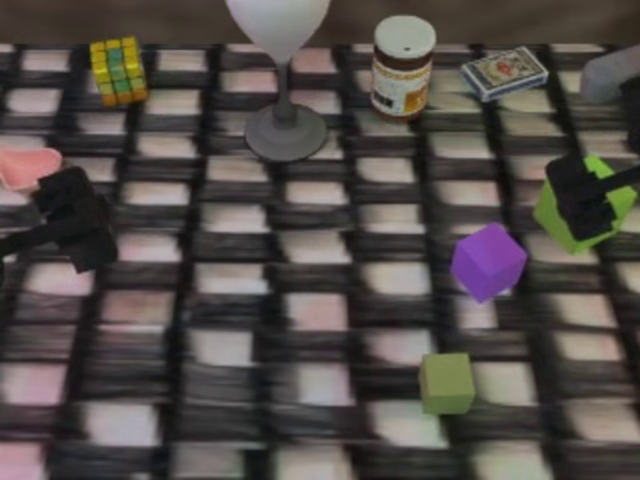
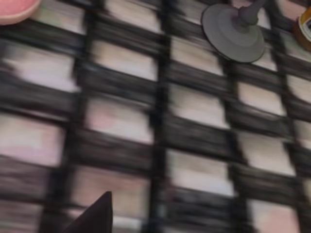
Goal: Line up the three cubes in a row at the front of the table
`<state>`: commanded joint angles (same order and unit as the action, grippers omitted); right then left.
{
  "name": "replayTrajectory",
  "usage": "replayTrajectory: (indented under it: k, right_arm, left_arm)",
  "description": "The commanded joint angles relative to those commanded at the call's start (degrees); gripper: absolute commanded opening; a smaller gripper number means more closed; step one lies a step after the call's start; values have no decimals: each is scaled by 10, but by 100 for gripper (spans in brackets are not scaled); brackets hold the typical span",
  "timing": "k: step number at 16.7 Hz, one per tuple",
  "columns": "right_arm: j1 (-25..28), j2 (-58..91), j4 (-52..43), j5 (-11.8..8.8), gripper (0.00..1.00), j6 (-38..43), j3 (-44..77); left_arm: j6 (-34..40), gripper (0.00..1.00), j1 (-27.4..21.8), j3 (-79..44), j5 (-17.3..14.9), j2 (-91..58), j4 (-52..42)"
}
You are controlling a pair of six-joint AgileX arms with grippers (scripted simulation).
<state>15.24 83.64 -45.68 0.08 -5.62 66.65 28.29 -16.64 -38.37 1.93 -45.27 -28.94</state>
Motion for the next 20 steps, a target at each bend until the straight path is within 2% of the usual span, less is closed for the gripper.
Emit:
replayTrajectory:
  k: [5,10,13,20]
  right_arm:
    - [43,226,-127,0,100,-16,188]
    - [70,371,-202,0,100,-25,316]
    - [76,400,-218,1,100,-27,345]
    - [74,404,-209,1,100,-28,339]
  left_arm:
    - [-149,100,104,232,-7,257,150]
    - [-258,100,165,356,-17,416,262]
    - [-283,100,178,384,-19,453,289]
    - [-283,100,178,384,-19,453,289]
